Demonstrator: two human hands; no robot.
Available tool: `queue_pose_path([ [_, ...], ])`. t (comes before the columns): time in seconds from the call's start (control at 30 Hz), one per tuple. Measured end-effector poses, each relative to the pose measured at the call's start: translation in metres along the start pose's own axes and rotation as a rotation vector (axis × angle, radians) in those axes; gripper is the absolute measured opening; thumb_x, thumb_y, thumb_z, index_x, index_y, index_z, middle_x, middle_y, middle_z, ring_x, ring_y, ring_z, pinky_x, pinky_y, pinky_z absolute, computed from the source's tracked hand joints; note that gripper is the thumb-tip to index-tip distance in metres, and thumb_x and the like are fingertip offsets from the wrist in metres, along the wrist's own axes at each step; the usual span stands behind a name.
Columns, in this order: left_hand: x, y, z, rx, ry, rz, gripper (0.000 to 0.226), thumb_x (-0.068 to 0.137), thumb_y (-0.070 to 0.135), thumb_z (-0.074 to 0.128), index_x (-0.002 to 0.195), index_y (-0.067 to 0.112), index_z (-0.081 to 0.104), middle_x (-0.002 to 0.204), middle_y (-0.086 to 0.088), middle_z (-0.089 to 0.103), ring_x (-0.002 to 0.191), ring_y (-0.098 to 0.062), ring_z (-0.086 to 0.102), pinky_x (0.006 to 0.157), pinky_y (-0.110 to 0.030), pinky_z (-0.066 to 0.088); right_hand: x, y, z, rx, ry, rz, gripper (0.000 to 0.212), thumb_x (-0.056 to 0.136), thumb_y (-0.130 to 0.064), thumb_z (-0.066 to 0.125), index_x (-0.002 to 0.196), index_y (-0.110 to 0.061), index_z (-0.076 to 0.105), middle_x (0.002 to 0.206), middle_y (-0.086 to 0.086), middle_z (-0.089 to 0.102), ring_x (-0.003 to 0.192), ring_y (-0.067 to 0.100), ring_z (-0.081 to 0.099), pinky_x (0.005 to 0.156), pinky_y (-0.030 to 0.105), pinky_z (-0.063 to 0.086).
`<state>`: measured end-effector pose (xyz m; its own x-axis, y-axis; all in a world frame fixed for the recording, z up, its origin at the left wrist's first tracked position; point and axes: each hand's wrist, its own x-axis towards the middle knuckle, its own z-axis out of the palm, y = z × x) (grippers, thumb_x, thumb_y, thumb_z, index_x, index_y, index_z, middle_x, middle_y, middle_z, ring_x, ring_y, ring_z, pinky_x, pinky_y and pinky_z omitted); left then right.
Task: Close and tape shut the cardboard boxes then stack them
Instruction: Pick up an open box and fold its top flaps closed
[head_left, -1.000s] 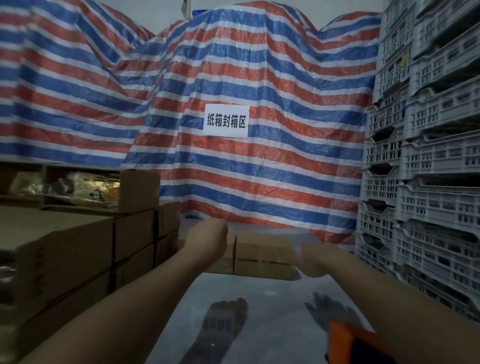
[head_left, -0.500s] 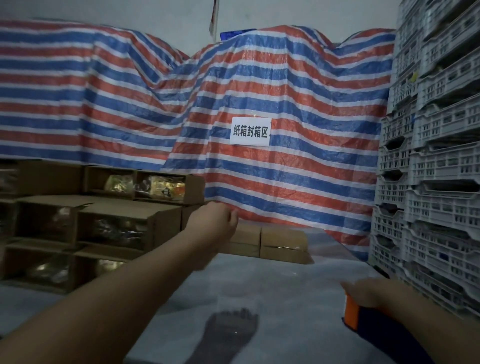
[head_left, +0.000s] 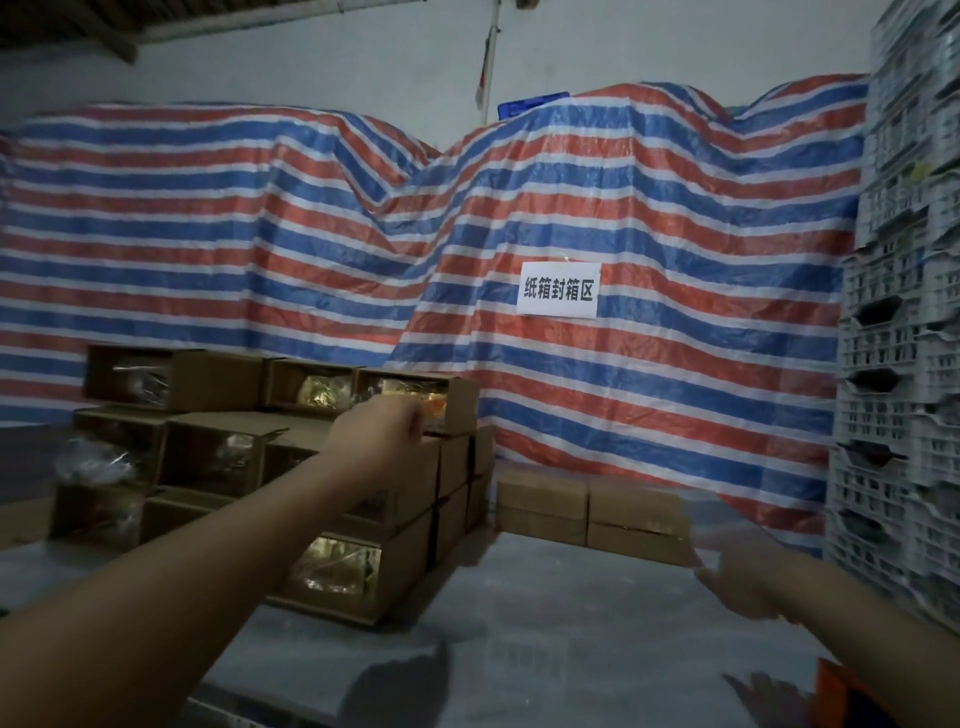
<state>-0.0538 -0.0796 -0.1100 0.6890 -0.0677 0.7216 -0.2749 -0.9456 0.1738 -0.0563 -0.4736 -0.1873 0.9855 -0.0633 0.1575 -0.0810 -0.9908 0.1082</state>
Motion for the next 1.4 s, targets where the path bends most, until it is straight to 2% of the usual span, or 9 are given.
queue_pose_path([
  [0.13,0.000,-0.043,-0.010,0.025,0.062,-0.040,0.020,0.101,0.031,0.045,0.089,0.023,0.059,0.082,0.003,0.060,0.069,-0.009,0.056,0.061,-0.028,0.049,0.020,-0.086,-0.039,0.145,0.227,-0.152,0.017,0.098,-0.035,0.052,0.113,-0.040,0.059,0.106,-0.011,0.065,0.093,0.009,0.062,0.087,0.028,0.055],
  [0.27,0.005,-0.093,-0.021,0.026,0.024,-0.095,0.039,0.103,0.045,0.034,0.072,0.029,0.054,0.069,0.002,0.059,0.059,-0.009,0.057,0.052,-0.025,0.043,0.039,-0.180,-0.073,0.187,0.222,-0.310,0.030,0.103,-0.041,0.044,0.082,-0.027,0.061,0.076,-0.009,0.061,0.069,0.006,0.059,0.060,0.020,0.049],
  [0.4,0.010,-0.151,-0.027,0.052,0.178,-0.136,0.051,0.101,0.050,0.027,0.069,0.024,0.057,0.060,0.003,0.059,0.052,-0.008,0.057,0.049,-0.024,0.038,0.063,-0.272,-0.104,0.288,0.365,-0.489,0.028,0.100,-0.041,0.046,0.079,-0.026,0.057,0.076,-0.003,0.061,0.068,0.010,0.059,0.055,0.025,0.042],
  [0.57,0.033,-0.241,-0.027,0.133,0.300,-0.158,0.016,0.099,0.040,0.040,0.095,0.028,0.051,0.088,0.010,0.052,0.076,-0.004,0.053,0.068,-0.028,0.046,0.097,-0.376,-0.139,0.329,0.468,-0.651,0.029,0.096,-0.051,0.048,0.105,-0.025,0.055,0.098,-0.004,0.060,0.086,0.013,0.058,0.074,0.035,0.053],
  [0.73,0.053,-0.313,-0.031,0.243,0.354,-0.309,0.022,0.096,0.031,0.048,0.116,0.020,0.050,0.109,-0.002,0.053,0.092,-0.015,0.052,0.077,-0.035,0.048,0.134,-0.462,-0.163,0.319,0.466,-0.728,0.060,0.092,-0.063,0.049,0.137,-0.023,0.041,0.129,0.004,0.055,0.106,0.021,0.054,0.078,0.036,0.046],
  [0.87,0.062,-0.346,-0.033,0.287,0.327,-0.361,0.032,0.092,0.024,0.055,0.123,0.016,0.049,0.117,-0.006,0.052,0.100,-0.020,0.051,0.085,-0.039,0.050,0.155,-0.511,-0.177,0.406,0.442,-0.773,0.093,0.088,-0.072,0.050,0.159,-0.028,0.010,0.166,0.003,0.021,0.149,0.028,0.027,0.116,0.046,0.033],
  [1.07,0.088,-0.392,-0.014,0.324,0.309,-0.409,0.048,0.093,0.032,0.053,0.137,0.017,0.039,0.134,-0.010,0.046,0.118,-0.027,0.048,0.095,-0.044,0.047,0.180,-0.581,-0.189,0.394,0.386,-0.737,0.110,0.084,-0.079,0.051,0.160,-0.026,-0.008,0.170,0.002,-0.007,0.155,0.031,0.000,0.124,0.055,0.013],
  [1.27,0.111,-0.419,0.010,0.296,0.279,-0.509,0.049,0.096,0.038,0.045,0.139,0.021,0.033,0.137,-0.013,0.041,0.120,-0.030,0.047,0.096,-0.045,0.045,0.199,-0.625,-0.192,0.403,0.313,-0.725,0.106,0.087,-0.074,0.054,0.160,-0.029,-0.008,0.169,0.006,-0.011,0.154,0.038,0.000,0.124,0.054,0.015],
  [1.4,0.122,-0.432,0.012,0.239,0.229,-0.551,0.074,0.089,0.042,0.056,0.150,0.026,0.017,0.152,-0.018,0.022,0.134,-0.038,0.034,0.105,-0.050,0.036,0.212,-0.637,-0.186,0.391,0.330,-0.697,0.096,0.089,-0.067,0.058,0.161,-0.030,0.005,0.168,0.007,0.003,0.152,0.039,0.012,0.122,0.056,0.021],
])
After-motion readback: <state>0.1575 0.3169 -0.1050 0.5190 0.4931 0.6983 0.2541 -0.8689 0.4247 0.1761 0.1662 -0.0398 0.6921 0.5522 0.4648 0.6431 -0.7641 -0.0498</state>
